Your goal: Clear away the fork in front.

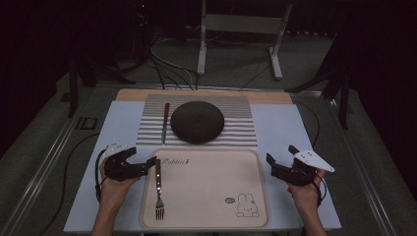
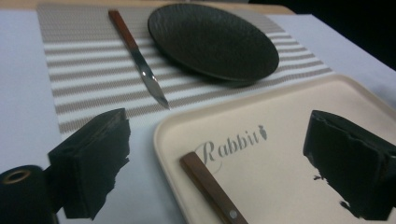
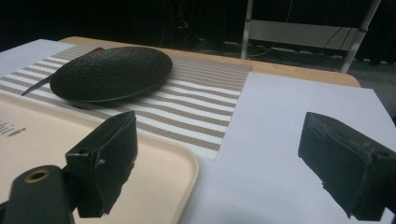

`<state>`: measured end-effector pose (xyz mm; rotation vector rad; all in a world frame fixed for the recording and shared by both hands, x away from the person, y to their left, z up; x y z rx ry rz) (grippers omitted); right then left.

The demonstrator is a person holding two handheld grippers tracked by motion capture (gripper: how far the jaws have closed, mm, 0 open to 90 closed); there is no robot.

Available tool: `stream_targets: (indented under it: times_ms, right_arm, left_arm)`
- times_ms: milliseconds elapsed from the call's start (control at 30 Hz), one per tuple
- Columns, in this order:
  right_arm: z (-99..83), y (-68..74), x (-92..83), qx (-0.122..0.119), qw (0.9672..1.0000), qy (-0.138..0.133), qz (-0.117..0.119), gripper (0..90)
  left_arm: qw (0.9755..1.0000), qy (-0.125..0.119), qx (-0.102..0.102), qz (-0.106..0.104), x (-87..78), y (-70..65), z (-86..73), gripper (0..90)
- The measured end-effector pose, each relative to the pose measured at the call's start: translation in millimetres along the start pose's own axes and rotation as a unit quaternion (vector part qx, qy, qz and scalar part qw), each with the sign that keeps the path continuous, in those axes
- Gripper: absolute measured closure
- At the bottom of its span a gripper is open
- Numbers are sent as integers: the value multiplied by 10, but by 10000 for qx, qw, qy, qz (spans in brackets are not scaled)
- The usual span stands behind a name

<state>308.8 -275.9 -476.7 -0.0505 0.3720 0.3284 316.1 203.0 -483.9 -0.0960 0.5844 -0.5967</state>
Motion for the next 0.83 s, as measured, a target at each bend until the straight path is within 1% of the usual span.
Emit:
stream_targets:
  times_ms: [100, 167, 200, 233, 267, 367, 467, 500, 567, 600, 700, 733, 833]
  right_arm:
    - [-6, 1, -11, -5, 10000, -7, 1, 119]
    - [-16, 2, -19, -4, 10000, 9, 2, 119]
    - [-22, 2, -23, -5, 10000, 17, 4, 119]
    - [-22, 2, -23, -5, 10000, 17, 4, 119]
    - [-32, 2, -34, -3, 10000, 26, -4, 119]
    - [-43, -7, -59, -3, 10000, 18, -7, 119]
    - [-55, -20, -89, 21, 10000, 19, -23, 119]
    - [-55, -20, -89, 21, 10000, 19, -23, 119]
    - [-77, -34, -119, 30, 10000, 16, -34, 119]
    - [-77, -34, -119, 30, 10000, 16, -34, 119]
    - [-120, -44, -156, 13, 10000, 53, -59, 119]
    - [-132, -43, -166, -8, 10000, 64, -70, 119]
    - [-153, -43, -190, -65, 9999, 89, -85, 118]
  left_arm:
    - [9998, -164, 61, -47, -55, -2, 38, 17]
    - [9995, -319, 66, -2, -99, 3, 71, 4]
    - [9995, -319, 66, -2, -99, 3, 71, 3]
    - [9992, -401, 57, 33, -123, 8, 87, 3]
    - [9983, -568, 62, 108, -167, 23, 117, 2]
    - [9968, -755, 74, 249, -227, 51, 146, 1]
    - [9946, -957, 83, 393, -281, 87, 164, 1]
    - [9946, -957, 83, 393, -281, 87, 164, 1]
    - [9927, -1094, 83, 496, -325, 120, 177, 1]
    - [9927, -1094, 83, 496, -325, 120, 177, 1]
    - [9908, -1195, 116, 626, -362, 159, 181, 1]
    - [9904, -1202, 133, 668, -368, 167, 179, 1]
    - [9900, -1214, 133, 709, -373, 179, 177, 1]
Point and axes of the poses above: each handheld gripper's, and its own axes: x roughly forward along the jaws, z roughly out of its top, y roughly to its left, the point moved 4 cm from there along x, roughly forward along the jaws, and after that the axes turned 2 degrees about -z, right-handed, at the moved point
